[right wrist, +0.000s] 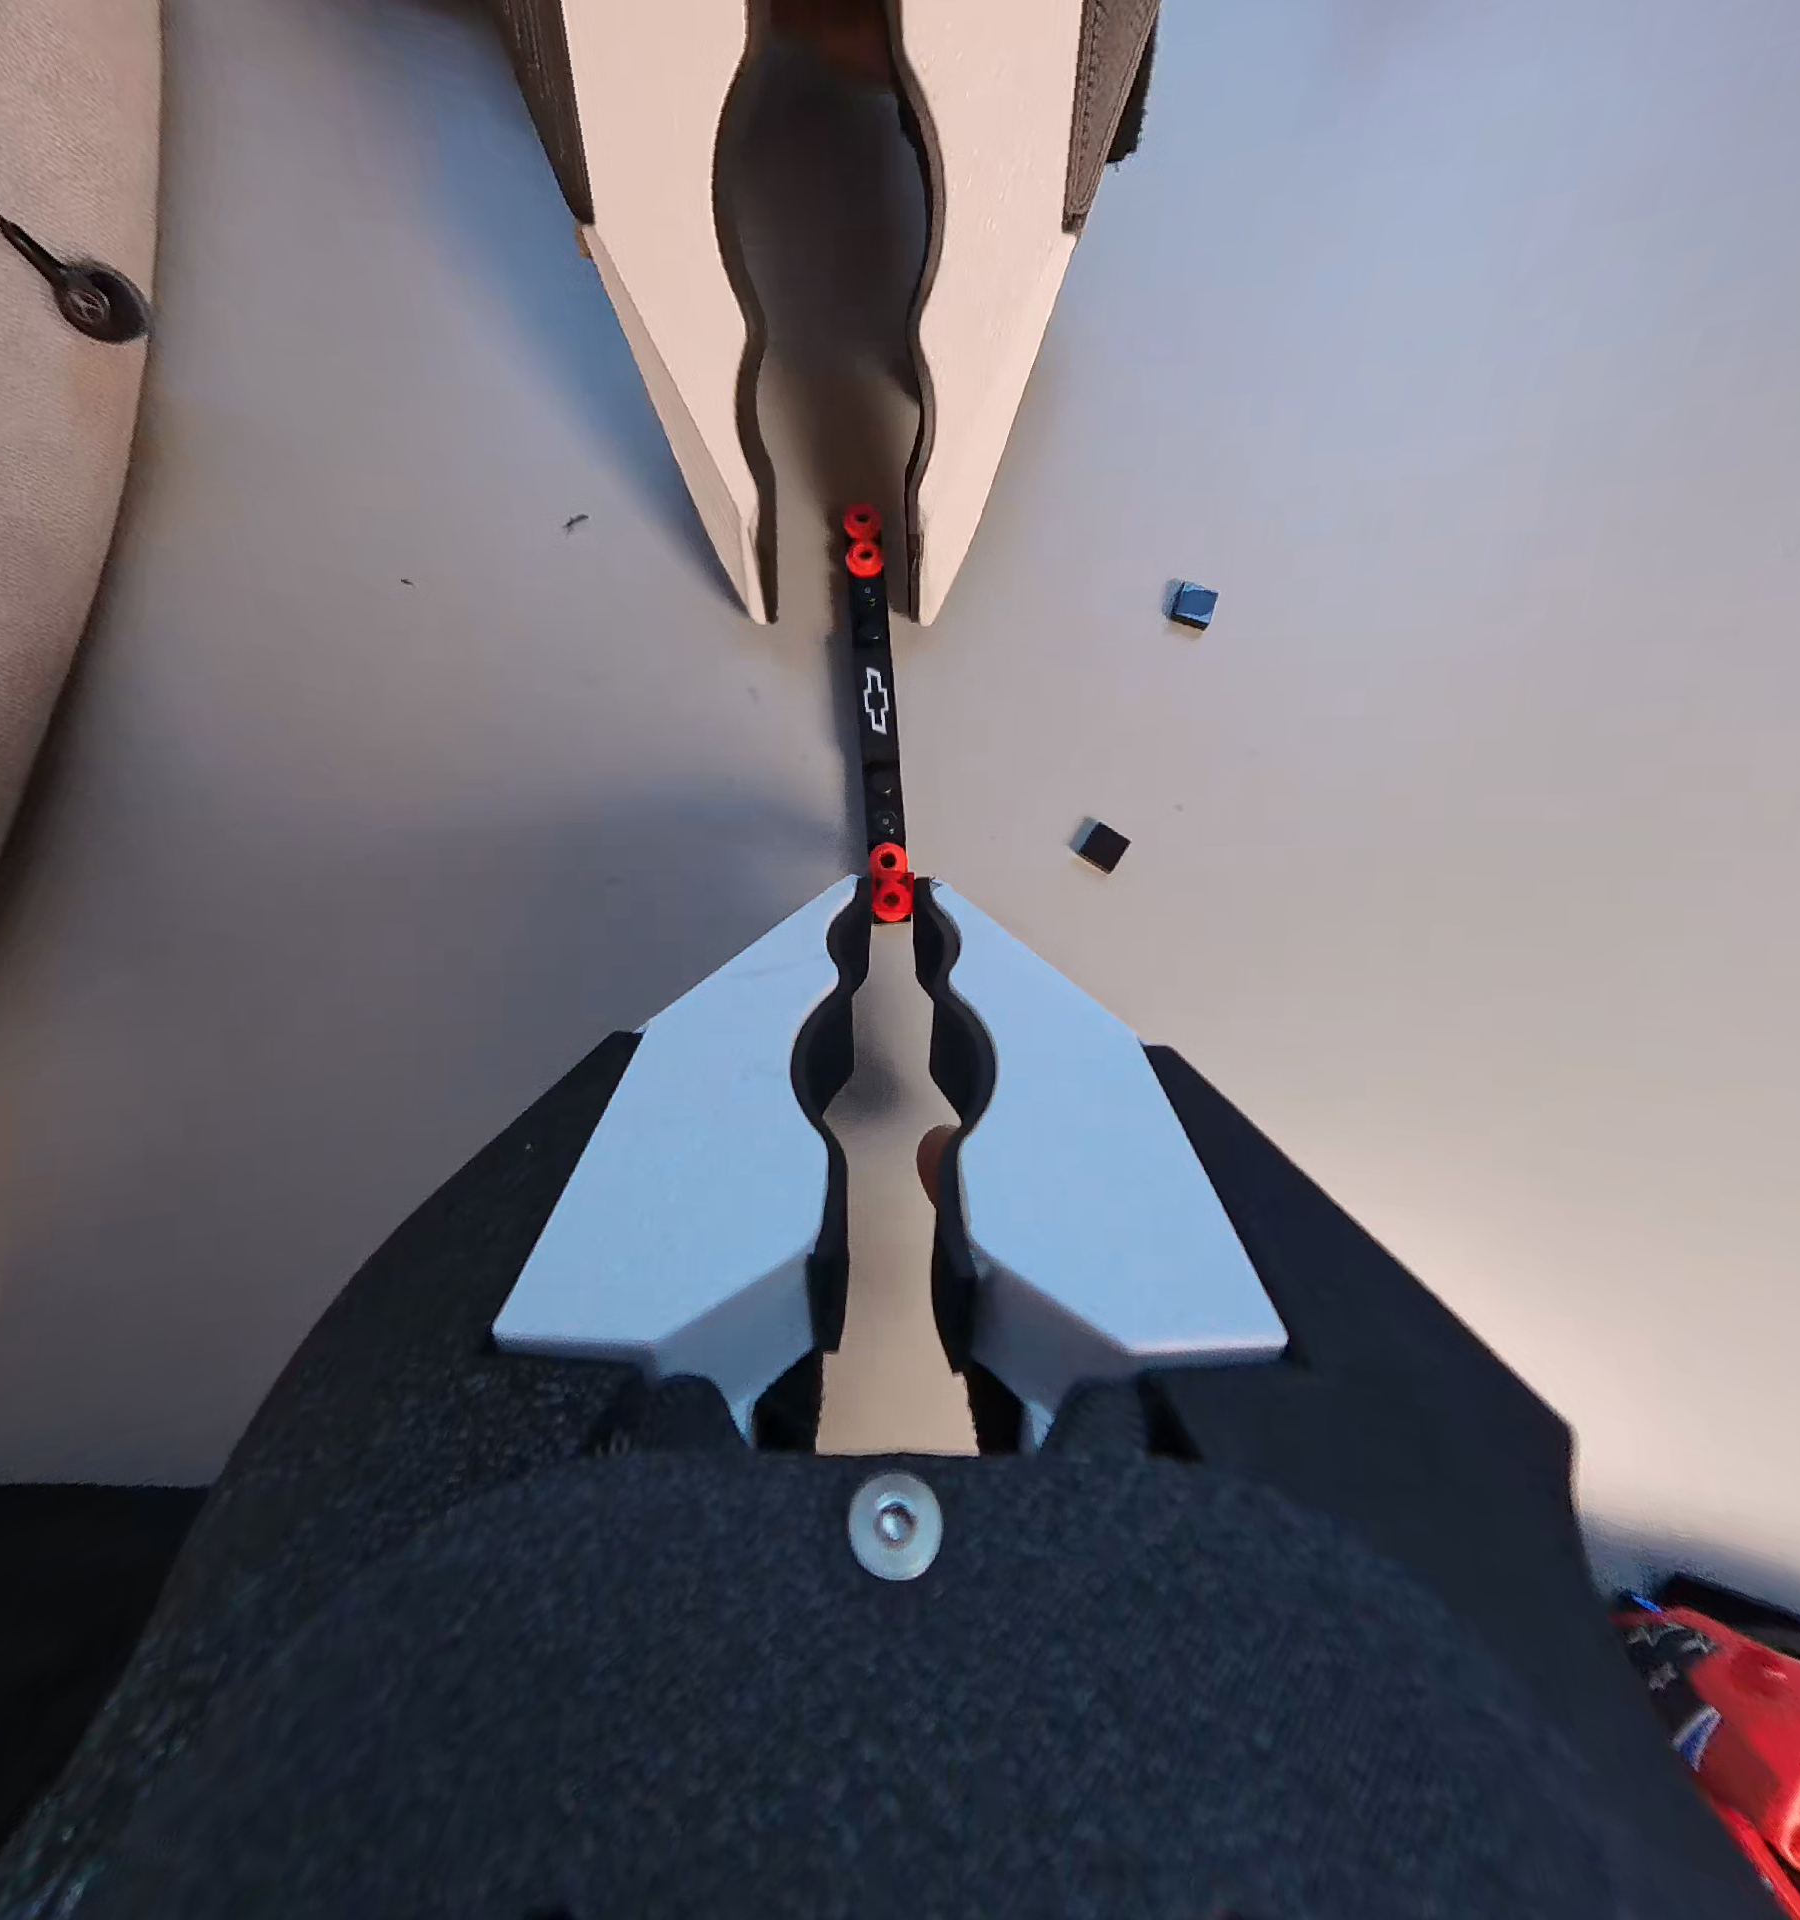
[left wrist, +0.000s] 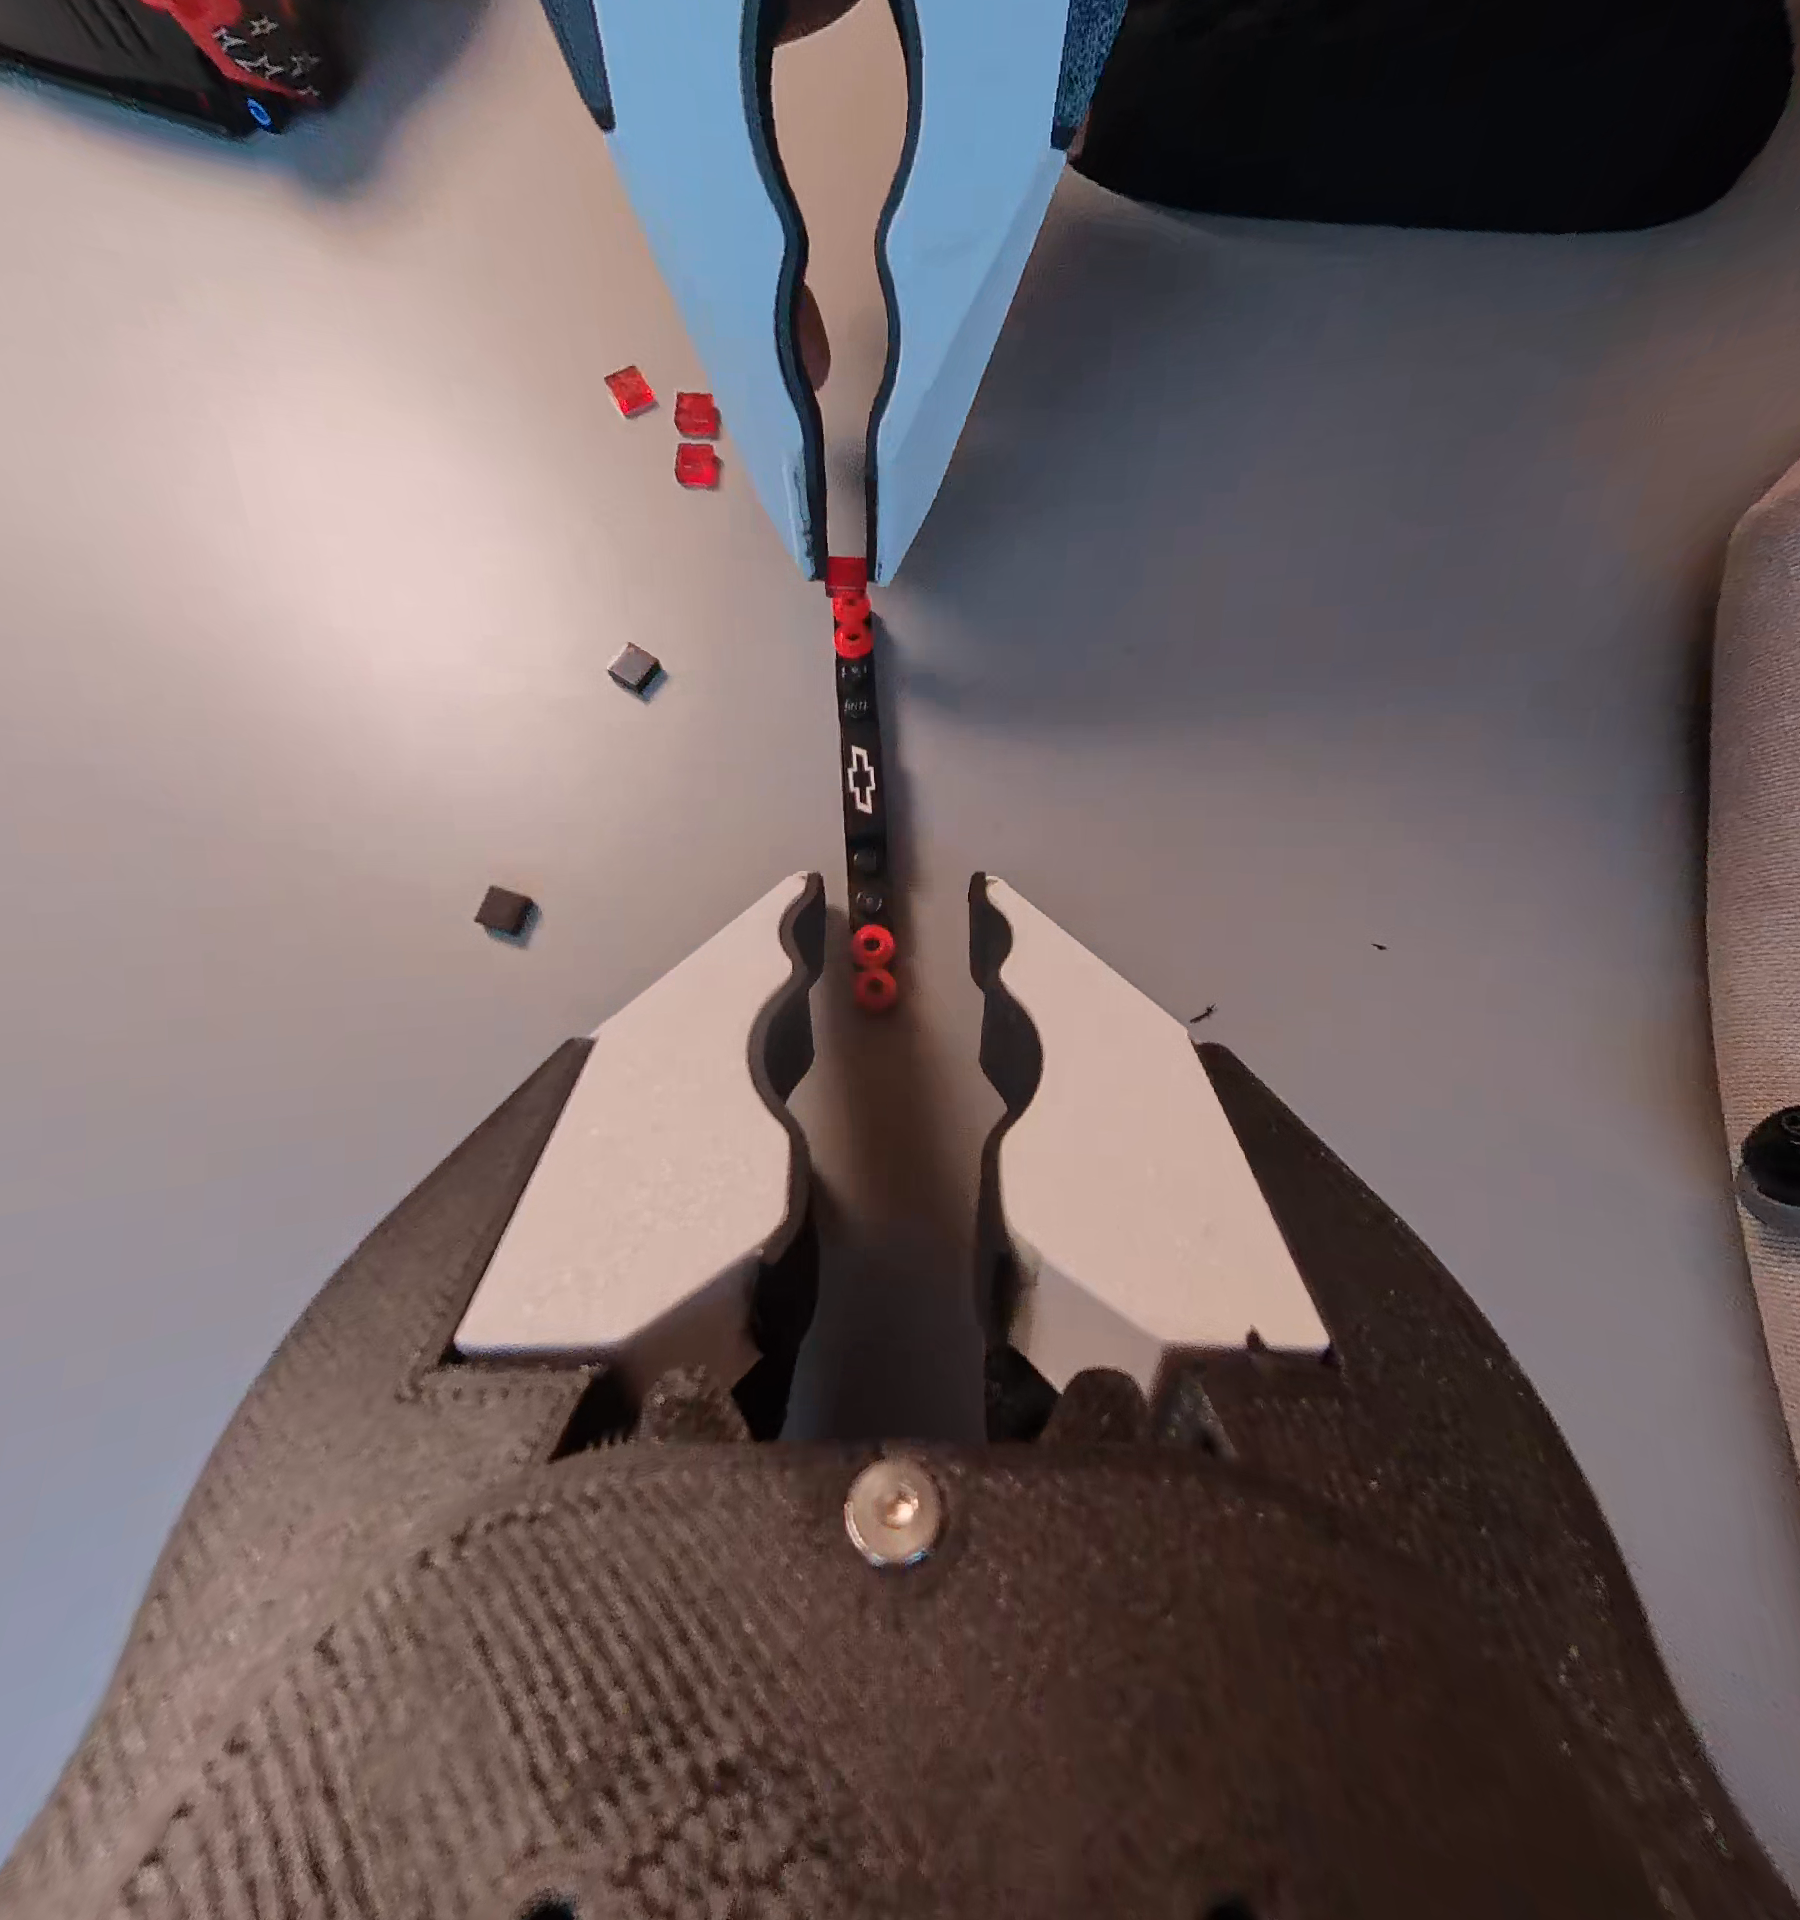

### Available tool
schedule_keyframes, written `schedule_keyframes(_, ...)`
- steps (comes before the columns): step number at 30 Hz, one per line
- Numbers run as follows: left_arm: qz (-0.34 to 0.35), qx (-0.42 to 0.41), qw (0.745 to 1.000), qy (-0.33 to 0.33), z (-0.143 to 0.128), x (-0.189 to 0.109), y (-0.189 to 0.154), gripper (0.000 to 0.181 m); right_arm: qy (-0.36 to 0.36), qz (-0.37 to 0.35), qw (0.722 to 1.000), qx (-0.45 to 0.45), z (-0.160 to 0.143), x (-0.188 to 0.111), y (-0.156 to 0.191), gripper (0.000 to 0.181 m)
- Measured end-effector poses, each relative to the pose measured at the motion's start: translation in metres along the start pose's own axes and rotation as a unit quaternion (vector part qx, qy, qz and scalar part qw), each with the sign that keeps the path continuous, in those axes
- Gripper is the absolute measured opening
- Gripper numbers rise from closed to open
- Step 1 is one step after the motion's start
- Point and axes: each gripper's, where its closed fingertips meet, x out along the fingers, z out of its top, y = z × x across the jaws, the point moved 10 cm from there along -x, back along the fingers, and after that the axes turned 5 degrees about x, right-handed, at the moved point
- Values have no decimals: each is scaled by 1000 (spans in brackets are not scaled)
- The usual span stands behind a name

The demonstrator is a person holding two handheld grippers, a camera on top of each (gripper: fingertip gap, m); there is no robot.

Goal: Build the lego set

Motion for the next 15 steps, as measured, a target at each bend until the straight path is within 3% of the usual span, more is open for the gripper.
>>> schedule_keyframes(6, 13, 8, 1000, 3, 2, 2, -1, 20, 8, 9, 1000, 6, -2, 5, -1, 5)
schedule_keyframes(10, 25, 17, 1000, 3, 2, 4, -1, 6, 19, 10, 1000, -4, 0, 6, -1, 5)
schedule_keyframes(15, 25, 15, 1000, 2, 3, 4, 0, 6, 71, 5, 996, -45, 9, 7, 0, 5)
